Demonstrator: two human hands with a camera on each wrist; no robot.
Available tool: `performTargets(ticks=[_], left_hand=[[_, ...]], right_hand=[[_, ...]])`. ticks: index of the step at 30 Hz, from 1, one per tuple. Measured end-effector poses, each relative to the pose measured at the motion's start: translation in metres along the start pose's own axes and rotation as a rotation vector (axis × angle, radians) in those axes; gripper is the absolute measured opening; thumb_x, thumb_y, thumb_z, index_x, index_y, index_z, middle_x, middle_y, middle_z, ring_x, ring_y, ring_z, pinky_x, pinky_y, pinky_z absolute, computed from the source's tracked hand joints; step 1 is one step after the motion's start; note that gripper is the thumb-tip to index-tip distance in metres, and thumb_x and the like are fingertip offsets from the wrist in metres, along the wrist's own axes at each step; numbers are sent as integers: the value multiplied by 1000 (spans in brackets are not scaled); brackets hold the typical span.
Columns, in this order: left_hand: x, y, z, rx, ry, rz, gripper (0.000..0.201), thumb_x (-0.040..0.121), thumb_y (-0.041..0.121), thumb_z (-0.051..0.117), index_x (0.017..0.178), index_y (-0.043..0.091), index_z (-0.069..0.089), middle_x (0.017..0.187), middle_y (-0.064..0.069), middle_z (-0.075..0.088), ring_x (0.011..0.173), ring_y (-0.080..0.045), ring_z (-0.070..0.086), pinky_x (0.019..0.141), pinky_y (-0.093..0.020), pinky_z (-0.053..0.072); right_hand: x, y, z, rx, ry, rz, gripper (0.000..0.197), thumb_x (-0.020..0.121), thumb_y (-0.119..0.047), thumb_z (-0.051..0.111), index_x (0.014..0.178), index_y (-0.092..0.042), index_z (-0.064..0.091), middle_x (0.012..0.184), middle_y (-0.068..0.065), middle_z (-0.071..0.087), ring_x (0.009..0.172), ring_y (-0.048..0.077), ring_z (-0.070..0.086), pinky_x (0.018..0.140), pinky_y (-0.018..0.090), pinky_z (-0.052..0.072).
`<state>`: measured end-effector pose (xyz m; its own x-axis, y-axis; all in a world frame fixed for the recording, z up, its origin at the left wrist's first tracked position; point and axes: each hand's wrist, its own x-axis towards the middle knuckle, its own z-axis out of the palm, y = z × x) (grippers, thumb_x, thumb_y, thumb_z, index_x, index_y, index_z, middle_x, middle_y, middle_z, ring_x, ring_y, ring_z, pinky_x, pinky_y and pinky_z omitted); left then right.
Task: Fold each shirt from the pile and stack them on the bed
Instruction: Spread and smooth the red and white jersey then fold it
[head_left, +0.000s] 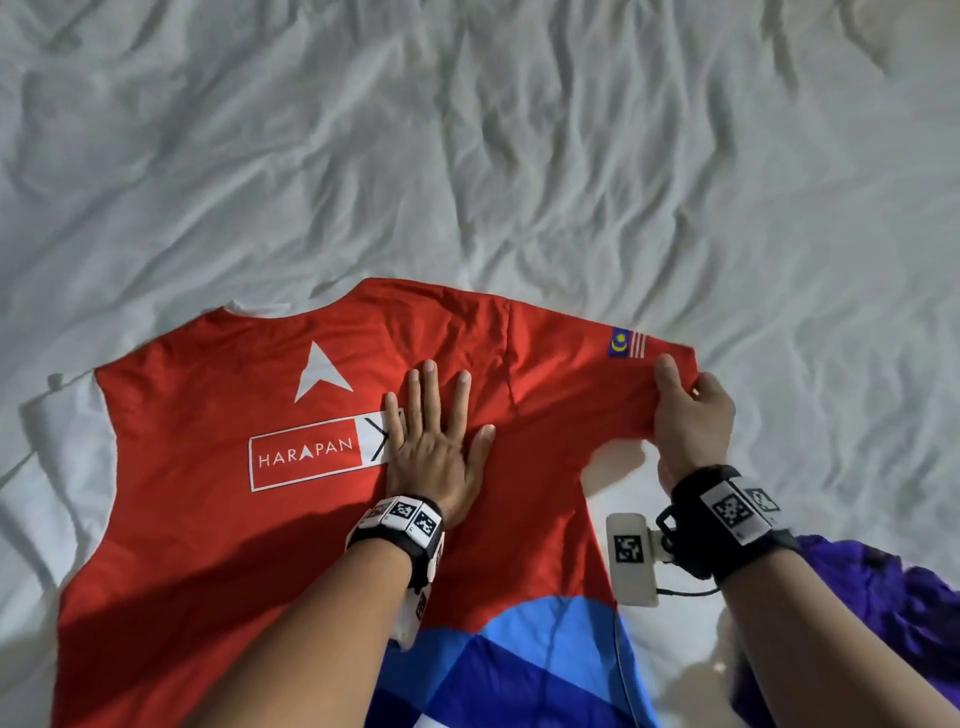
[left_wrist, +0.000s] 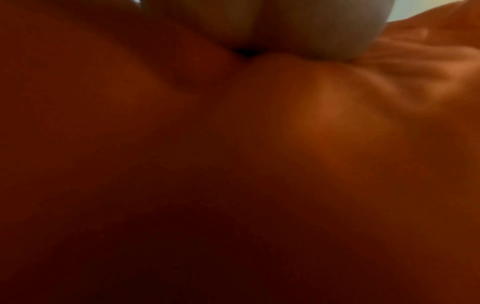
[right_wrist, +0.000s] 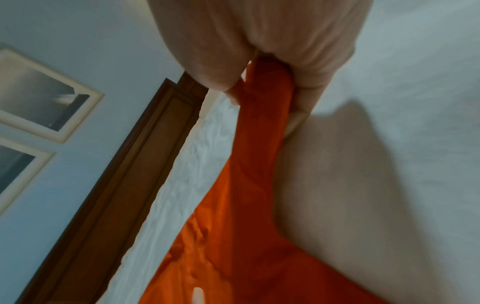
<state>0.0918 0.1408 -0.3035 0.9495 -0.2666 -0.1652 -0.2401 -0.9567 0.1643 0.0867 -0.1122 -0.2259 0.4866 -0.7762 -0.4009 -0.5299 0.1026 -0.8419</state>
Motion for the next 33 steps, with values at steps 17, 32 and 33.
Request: performTargets(ticks=[17, 32, 33], left_hand=[[-1, 1, 0, 41, 3, 13, 70, 105, 59, 5, 164, 23, -6, 169, -17, -16, 158, -31, -12, 125, -61, 4], [3, -4, 7, 21, -26, 11, 71, 103, 61, 9, 164, 27, -6, 170, -15, -16, 157, -29, -15, 125, -59, -1], [3, -4, 7, 18, -35, 9, 71, 103, 62, 7, 163, 27, -9, 169, -14, -19, 157, -28, -18, 125, -59, -3]], right_hand=[[-2, 18, -25, -606, 87, -114, 36, 101, -43, 50, 120, -12, 54, 118, 13, 64, 113, 38, 59, 81, 39, 39], [14, 41, 22, -1236, -359, -669, 61, 104, -60, 9, 161, -41, -4, 170, -4, -14, 156, 21, -18, 124, 50, -13], [21, 41, 10, -1223, -311, -599, 62, 105, -59, 11, 161, -40, -3, 170, -3, -14, 156, 21, -17, 124, 50, -13]])
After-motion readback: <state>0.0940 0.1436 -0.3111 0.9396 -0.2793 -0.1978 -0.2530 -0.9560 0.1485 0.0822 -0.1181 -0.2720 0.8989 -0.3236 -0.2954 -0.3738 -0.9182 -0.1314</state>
